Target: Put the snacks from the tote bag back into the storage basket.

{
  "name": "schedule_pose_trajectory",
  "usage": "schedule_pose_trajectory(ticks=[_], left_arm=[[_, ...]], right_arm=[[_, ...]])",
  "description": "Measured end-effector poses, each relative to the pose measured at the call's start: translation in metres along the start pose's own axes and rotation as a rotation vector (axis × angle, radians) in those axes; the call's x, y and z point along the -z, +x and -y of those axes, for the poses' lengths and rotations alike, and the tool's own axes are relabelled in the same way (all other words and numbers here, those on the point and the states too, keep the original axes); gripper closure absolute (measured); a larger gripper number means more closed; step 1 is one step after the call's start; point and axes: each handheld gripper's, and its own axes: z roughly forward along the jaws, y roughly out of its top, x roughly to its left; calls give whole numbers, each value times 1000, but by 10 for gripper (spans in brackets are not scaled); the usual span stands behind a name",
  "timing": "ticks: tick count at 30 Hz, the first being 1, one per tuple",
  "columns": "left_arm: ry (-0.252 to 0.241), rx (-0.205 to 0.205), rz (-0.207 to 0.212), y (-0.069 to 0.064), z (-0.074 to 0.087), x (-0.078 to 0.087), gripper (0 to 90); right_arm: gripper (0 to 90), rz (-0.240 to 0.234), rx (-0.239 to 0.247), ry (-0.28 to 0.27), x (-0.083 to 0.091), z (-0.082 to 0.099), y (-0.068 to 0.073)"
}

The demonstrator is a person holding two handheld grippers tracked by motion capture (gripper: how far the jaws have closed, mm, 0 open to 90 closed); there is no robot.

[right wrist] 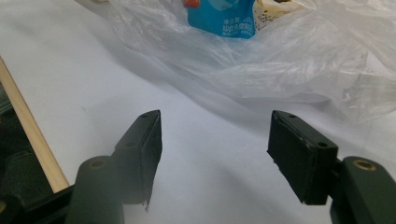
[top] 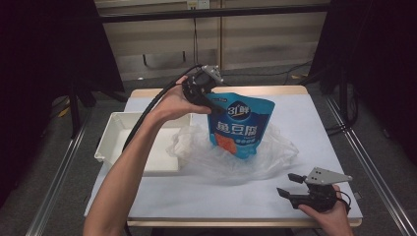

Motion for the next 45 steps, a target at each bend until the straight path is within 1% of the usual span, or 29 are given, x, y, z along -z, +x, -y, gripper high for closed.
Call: schedule_pose_trajectory(ticks=[1,2,5,6,7,8,9,11,12,14,16,17,18,21,23,25,28,29,30,31,32,34,37,39,41,42,43,44,45], left_arm=[[12,-1,-1,0,-1,-3,529],[19,8,0,0,-2,-5,533],[37,-2,10,-2,-6,-10,542],[52,-8,14,-2,-7,-12,545],[55,-1,16,-3,-7,-14,546],[83,-15,16,-2,-7,-15,546],[98,-33,22,-3,-8,-16,548],[100,-42,20,-7,-9,-17,571],[92,-37,26,-7,-9,-17,581],[110,-48,16,-8,-11,-17,603],[118,-51,22,-8,-12,-18,621],[121,-55,15,-7,-13,-18,627],[123,-50,13,-7,-13,-18,635],[122,-54,22,-5,-12,-18,709],[120,-48,29,-4,-12,-18,771],[120,-43,42,-4,-12,-19,854],[122,-55,57,-6,-13,-20,898],[123,-56,56,-6,-14,-20,900],[124,-63,66,-7,-14,-20,900],[114,-52,67,-7,-13,-20,900],[120,-64,66,-6,-13,-20,900],[114,-64,68,-6,-12,-19,900],[110,-56,73,-7,-11,-19,900],[107,-30,85,-6,-12,-19,900],[102,-23,100,-5,-12,-19,900],[83,11,99,-6,-11,-20,900],[84,7,100,-6,-11,-19,900],[94,-21,89,-6,-11,-18,900],[85,-7,91,-8,-11,-19,900]], right_arm=[[352,1,-2,-1,0,0,0],[352,2,-5,0,0,0,0],[350,-4,-7,4,0,1,0],[349,-6,-9,6,0,1,0],[349,-5,-5,8,-1,1,-1],[349,-7,-6,8,-1,1,-1],[349,-9,-10,12,-2,1,-1],[349,-14,-7,15,-2,2,-1],[345,-18,-12,20,-3,2,-1],[342,-23,-13,31,-4,2,0],[342,-30,-7,38,-6,2,1],[341,-30,-6,41,-7,1,2],[341,-30,-1,41,-7,1,2],[341,-31,-3,45,-7,1,2],[341,-30,-4,48,-7,2,1],[341,-33,-4,44,-7,2,0],[341,-32,-3,50,-7,2,1],[341,-34,-2,50,-7,2,1],[341,-34,-3,50,-8,2,1],[341,-32,-2,50,-7,2,1],[341,-31,-3,50,-7,2,1],[341,-32,-2,46,-7,2,1],[340,-30,-9,49,-7,2,0],[340,-31,-5,48,-8,2,0],[340,-30,-6,50,-8,2,0],[340,-30,-6,50,-8,2,0],[340,-29,-6,50,-8,2,0],[340,-30,-5,49,-8,2,0],[340,-31,-7,48,-7,2,0]])
